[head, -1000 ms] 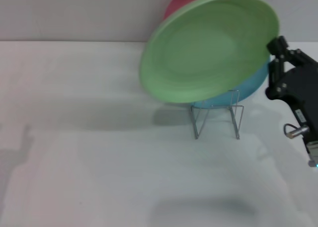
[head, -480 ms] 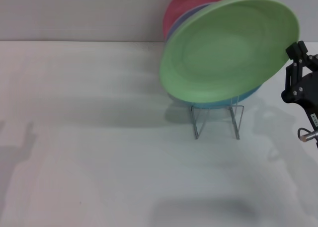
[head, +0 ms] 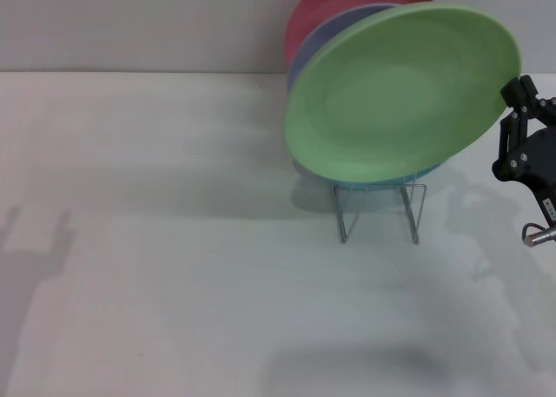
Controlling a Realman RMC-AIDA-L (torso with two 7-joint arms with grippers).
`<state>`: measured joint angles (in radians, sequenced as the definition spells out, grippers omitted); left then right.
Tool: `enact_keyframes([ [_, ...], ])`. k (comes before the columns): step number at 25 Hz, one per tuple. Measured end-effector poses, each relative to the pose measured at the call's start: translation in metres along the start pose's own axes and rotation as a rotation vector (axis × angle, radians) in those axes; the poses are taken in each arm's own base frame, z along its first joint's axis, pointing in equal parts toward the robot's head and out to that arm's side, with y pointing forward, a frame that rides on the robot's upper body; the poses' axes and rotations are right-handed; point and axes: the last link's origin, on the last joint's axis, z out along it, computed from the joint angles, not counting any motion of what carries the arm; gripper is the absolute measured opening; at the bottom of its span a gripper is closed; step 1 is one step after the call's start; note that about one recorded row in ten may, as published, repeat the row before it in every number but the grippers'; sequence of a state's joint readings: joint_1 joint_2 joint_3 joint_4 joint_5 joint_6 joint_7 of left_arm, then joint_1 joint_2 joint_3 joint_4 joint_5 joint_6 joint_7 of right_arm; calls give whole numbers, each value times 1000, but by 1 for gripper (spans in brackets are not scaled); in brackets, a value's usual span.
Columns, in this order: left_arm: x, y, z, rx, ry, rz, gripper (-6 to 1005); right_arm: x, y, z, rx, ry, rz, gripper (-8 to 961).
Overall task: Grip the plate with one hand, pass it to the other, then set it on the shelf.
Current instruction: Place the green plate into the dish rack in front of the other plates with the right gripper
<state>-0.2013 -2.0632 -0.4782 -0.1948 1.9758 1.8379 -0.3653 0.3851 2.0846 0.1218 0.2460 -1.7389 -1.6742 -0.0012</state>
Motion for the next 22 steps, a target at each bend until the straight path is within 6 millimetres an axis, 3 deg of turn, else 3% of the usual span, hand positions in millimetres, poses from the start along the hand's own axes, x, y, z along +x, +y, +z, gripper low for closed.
enact_keyframes([
  [22, -2, 4, 8, -33, 4, -12, 732, 5, -8, -12, 55, 50, -89, 12],
])
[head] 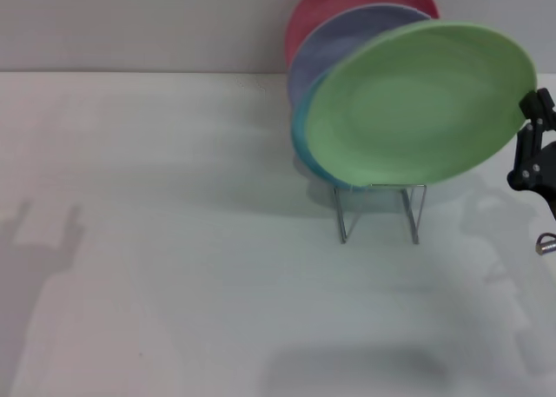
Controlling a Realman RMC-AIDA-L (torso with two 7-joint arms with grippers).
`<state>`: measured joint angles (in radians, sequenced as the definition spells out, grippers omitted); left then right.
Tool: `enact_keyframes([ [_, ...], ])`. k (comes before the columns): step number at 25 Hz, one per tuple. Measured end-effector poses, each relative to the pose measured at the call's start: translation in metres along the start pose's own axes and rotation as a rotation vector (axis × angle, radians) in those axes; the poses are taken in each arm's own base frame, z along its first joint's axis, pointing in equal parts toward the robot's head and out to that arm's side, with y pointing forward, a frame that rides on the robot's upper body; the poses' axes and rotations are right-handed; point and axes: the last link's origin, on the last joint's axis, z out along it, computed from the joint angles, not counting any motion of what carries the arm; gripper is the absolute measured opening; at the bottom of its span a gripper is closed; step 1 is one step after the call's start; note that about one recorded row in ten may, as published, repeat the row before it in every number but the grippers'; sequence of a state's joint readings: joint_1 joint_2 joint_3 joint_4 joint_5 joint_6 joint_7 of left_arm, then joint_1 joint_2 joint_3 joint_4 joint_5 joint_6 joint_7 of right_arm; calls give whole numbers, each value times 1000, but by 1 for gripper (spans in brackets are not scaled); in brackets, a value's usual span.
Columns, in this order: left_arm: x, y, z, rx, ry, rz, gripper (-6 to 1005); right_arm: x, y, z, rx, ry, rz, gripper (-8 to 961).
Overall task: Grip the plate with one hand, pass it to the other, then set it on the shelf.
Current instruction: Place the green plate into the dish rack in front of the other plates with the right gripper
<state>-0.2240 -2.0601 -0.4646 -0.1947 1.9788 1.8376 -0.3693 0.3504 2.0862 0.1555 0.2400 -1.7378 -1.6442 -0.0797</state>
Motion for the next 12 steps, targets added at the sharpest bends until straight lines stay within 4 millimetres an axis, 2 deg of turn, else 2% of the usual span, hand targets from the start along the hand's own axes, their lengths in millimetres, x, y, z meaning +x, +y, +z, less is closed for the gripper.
enact_keyframes([
  [12, 0, 2, 2, -15, 6, -10, 731, 13, -4, -11, 6, 95, -29, 12],
])
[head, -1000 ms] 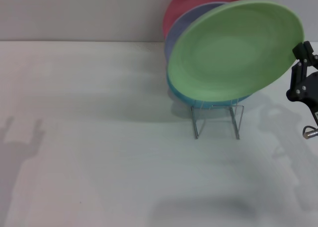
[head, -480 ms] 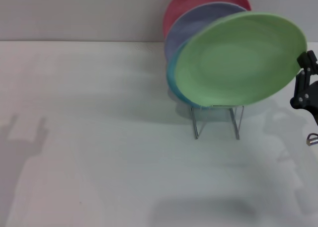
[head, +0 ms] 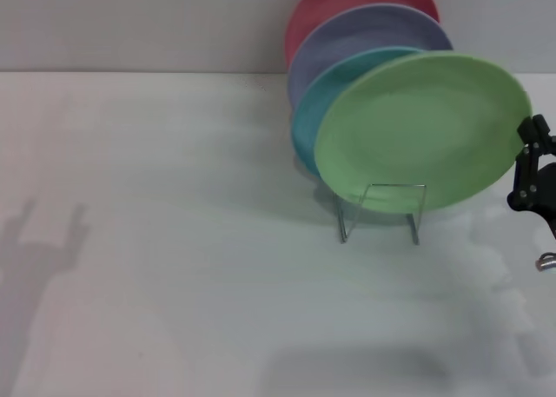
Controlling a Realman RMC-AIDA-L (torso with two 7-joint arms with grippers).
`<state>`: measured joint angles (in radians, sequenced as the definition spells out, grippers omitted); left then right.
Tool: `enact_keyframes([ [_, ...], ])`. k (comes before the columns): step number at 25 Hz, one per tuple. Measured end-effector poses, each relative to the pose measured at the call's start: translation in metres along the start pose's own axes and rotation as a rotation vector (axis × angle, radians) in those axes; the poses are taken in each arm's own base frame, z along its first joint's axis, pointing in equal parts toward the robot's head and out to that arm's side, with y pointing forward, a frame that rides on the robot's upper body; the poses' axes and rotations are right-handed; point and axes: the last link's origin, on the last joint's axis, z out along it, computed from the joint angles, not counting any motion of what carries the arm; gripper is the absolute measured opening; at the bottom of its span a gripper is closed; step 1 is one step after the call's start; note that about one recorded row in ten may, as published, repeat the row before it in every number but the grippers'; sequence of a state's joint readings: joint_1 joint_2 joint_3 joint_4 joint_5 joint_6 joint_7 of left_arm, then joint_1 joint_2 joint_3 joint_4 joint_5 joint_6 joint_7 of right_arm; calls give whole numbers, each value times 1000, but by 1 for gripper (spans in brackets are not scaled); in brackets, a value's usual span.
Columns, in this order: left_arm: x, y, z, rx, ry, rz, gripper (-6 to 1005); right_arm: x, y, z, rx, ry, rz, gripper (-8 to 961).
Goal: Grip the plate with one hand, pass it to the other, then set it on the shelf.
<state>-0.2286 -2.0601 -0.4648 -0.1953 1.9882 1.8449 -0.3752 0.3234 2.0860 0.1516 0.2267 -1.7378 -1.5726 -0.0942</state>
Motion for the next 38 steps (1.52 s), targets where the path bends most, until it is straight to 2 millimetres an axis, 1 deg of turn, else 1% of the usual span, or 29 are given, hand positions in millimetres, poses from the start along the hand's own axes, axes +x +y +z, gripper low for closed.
enact_keyframes([
  [16, 2, 0, -5, 1, -1, 0, 731, 15, 3, -2, -23, 101, 1, 15],
  [21, 2, 0, -5, 1, -1, 0, 732, 16, 4, 0, -28, 112, 4, 16],
  [24, 2, 0, -5, 1, 1, 1, 732, 15, 5, 1, -31, 106, 10, 93],
  [26, 3, 0, -5, 2, 4, 2, 732, 10, 7, -3, -41, 75, 18, 143],
  [32, 4, -3, -6, 3, 4, 24, 732, -13, 15, -27, -75, -77, 91, 314],
  [34, 4, -4, -5, 0, 4, 27, 732, -18, 15, -32, -68, -105, 102, 346],
  [36, 4, -4, -4, -4, 5, 32, 732, -23, 11, -37, -34, -136, 105, 379],
  [38, 3, -3, -3, -7, 3, 47, 731, -25, -1, -39, 43, -153, 109, 411],
])
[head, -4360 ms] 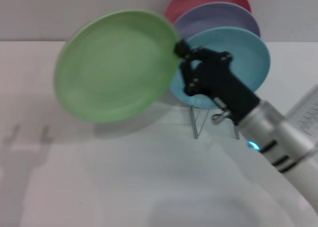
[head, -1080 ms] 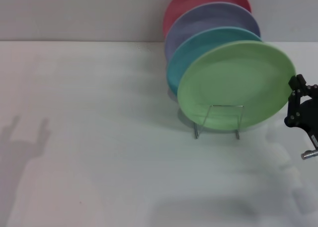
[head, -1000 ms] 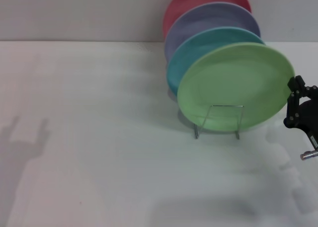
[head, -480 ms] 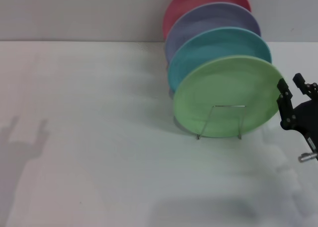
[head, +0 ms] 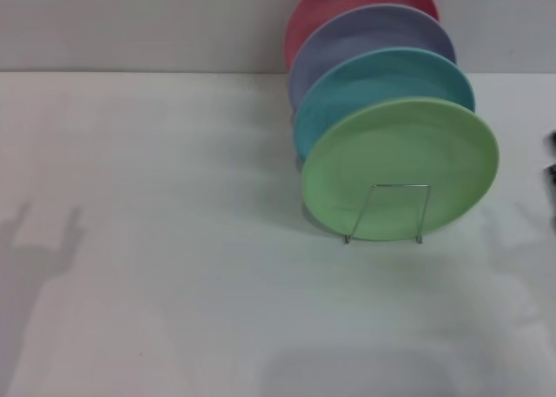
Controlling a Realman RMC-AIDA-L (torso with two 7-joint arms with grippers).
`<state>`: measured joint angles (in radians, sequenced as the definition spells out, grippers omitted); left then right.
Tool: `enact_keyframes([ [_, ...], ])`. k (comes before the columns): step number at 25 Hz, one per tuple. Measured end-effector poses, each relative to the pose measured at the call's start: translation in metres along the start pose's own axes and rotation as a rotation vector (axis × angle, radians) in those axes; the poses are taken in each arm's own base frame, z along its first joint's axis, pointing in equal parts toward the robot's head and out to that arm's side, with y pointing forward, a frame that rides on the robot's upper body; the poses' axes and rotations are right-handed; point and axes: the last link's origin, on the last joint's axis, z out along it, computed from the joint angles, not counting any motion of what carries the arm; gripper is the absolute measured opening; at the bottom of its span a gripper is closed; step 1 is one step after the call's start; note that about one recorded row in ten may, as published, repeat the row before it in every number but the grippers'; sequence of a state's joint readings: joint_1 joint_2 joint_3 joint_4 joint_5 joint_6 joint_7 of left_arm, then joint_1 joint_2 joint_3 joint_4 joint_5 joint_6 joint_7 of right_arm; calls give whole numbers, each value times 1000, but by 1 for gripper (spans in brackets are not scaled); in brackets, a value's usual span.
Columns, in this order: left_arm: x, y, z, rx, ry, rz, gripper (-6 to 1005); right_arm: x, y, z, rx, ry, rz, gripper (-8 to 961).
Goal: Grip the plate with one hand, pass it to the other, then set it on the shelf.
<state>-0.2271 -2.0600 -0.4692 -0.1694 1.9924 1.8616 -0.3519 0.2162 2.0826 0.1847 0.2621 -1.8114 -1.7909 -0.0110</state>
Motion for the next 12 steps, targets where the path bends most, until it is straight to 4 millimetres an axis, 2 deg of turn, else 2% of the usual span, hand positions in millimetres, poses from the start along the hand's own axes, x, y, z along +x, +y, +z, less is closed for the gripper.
enact_keyframes([
  [5, -10, 4, 6, 0, -41, 78, 731, 0, -46, 3, 194, -11, 51, 435],
  [12, -27, 14, 19, 27, -97, 163, 732, 11, -92, 25, 218, 81, 91, 435],
])
